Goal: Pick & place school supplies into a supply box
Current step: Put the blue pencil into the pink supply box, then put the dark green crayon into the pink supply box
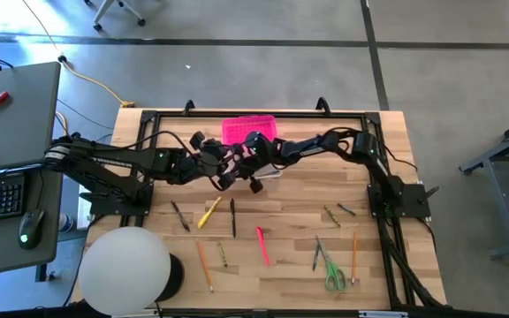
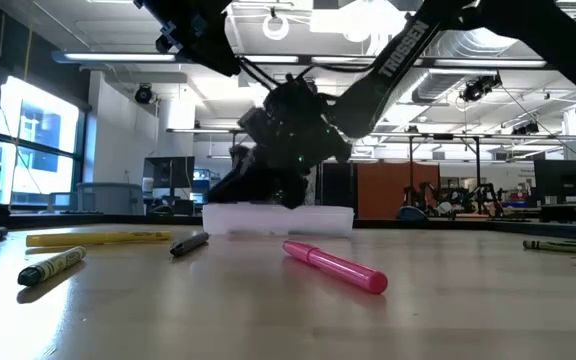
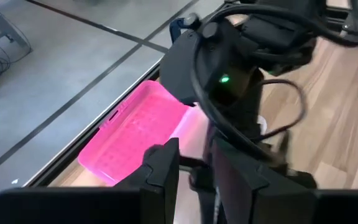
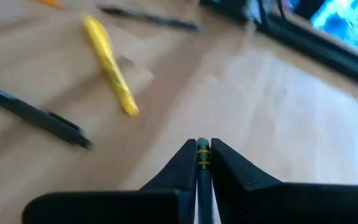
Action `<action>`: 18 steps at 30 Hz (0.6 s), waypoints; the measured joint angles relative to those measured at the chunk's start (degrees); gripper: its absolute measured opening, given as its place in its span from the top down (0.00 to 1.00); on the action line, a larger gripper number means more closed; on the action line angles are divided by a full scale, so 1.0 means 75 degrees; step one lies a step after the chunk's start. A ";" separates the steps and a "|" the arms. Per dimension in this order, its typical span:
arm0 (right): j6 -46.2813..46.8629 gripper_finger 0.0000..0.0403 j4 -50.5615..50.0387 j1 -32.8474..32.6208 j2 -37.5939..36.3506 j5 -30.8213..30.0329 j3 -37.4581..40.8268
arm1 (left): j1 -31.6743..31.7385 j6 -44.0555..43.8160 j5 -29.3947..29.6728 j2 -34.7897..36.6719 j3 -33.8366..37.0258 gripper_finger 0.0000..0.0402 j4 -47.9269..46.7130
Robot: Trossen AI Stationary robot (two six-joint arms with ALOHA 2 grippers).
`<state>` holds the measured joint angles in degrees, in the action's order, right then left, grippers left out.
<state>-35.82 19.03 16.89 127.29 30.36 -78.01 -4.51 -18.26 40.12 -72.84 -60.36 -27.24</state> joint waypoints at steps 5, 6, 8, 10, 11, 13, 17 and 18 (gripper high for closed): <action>0.0144 0.90 0.0030 0.0164 -0.0111 -0.0226 0.0019 | 0.0000 0.0024 -0.0043 0.0000 0.0000 0.67 0.0005; 0.0141 0.89 0.0050 0.0182 -0.0156 -0.0228 0.0016 | 0.0000 0.0026 -0.0056 0.0000 0.0000 0.67 0.0004; 0.0147 0.87 0.0021 0.0214 -0.0278 -0.0257 0.0007 | 0.0000 0.0026 -0.0102 0.0000 0.0000 0.67 0.0008; 0.0150 0.86 -0.0056 0.0210 -0.0460 -0.0294 0.0010 | 0.0000 0.0026 -0.0105 0.0000 0.0000 0.67 0.0007; 0.0150 0.85 -0.0187 0.0203 -0.0616 -0.0338 0.0013 | 0.0000 0.0026 -0.0117 0.0000 0.0000 0.67 0.0006; 0.0156 0.85 -0.0517 0.0161 -0.1016 -0.0457 0.0013 | 0.0000 0.0025 -0.0200 0.0000 0.0000 0.67 0.0008; 0.0635 0.85 -0.1995 0.0011 -0.2023 -0.0835 0.0007 | 0.0000 0.0000 -0.0329 0.0000 0.0000 0.67 0.0005; 0.0660 0.86 -0.2541 -0.0060 -0.2300 -0.1109 0.0007 | 0.0000 0.0000 -0.0338 0.0000 0.0000 0.67 -0.0002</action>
<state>-30.87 -0.03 16.44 110.04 22.04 -77.95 -4.51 -18.26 37.59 -72.84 -60.36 -27.26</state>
